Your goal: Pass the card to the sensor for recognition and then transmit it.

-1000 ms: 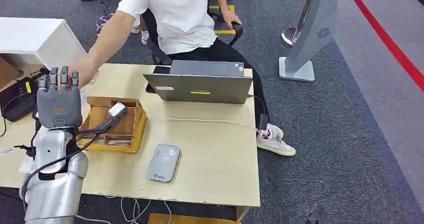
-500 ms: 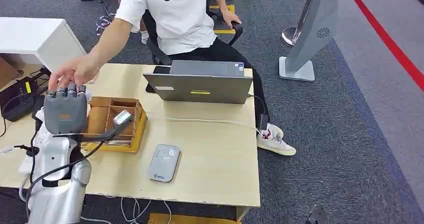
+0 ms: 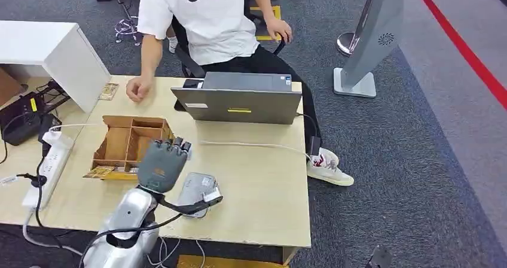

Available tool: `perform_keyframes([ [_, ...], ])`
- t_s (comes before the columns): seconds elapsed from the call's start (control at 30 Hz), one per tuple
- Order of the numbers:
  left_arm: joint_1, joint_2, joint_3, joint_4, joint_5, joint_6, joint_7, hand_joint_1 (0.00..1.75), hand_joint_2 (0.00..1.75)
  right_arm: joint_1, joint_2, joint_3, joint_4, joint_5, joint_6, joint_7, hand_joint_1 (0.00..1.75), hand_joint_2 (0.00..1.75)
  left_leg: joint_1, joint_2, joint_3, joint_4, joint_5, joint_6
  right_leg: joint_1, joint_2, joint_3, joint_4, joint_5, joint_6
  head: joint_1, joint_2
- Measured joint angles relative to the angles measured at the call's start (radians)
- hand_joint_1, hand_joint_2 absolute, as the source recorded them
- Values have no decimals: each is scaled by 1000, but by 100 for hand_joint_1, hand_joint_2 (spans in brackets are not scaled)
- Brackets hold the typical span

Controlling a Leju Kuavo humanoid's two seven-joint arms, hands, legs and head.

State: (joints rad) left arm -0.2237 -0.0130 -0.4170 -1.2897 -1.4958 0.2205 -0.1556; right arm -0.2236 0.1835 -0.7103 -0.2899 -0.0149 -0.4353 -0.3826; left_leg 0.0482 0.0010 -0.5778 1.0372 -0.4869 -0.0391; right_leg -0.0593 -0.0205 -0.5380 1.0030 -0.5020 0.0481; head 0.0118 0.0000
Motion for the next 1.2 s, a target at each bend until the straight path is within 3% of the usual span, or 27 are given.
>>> perform_keyframes([
  [0.47, -29, 9, -107, 309, 0, -37, 36, 175, 175, -3, 0, 29, 0, -13, 0, 6, 0, 175, 0, 0, 0, 0, 0, 0, 0, 0, 1, 0, 0, 0, 0, 0],
  [0.6, -49, 9, -122, 348, 2, -32, 34, 175, 175, -3, 0, 36, 0, -14, 0, 10, 0, 175, 0, -1, 0, 0, 0, 0, 0, -1, 2, 0, 0, 0, 0, 0],
  [0.67, -55, 10, -125, 353, 8, 1, 34, 175, 175, -3, 0, 42, 0, -16, 0, 10, 0, 175, 0, -1, 1, 0, 0, 0, 0, -1, 2, 0, 0, 0, 0, 0],
  [0.77, -57, 16, -125, 334, 9, 30, 53, 175, 175, -2, 0, 47, 0, -17, 0, 9, 0, 175, 0, 0, 0, 0, 1, 0, 0, -1, 1, 0, 1, 0, 0, 0],
  [0.9, -59, 29, -115, 228, 0, 35, 73, 175, 175, -1, 1, 52, 0, -16, 0, 10, 0, 175, 0, -1, 0, 0, 2, 1, 0, -1, 1, 0, 1, 0, 0, 0],
  [1.03, -75, 35, -61, 99, -2, 21, 73, 175, 175, 0, 1, 67, 0, -17, 0, 12, 0, 175, 0, -1, -1, 0, 2, 1, 0, -1, 0, 0, 1, 0, 0, 0],
  [1.2, -103, 50, 5, 8, -2, 8, 92, 175, 175, 1, 1, 74, 0, -18, 0, 13, 0, 175, 0, -1, -1, 0, 2, 1, 0, -1, 1, 0, 1, 0, 0, 0],
])
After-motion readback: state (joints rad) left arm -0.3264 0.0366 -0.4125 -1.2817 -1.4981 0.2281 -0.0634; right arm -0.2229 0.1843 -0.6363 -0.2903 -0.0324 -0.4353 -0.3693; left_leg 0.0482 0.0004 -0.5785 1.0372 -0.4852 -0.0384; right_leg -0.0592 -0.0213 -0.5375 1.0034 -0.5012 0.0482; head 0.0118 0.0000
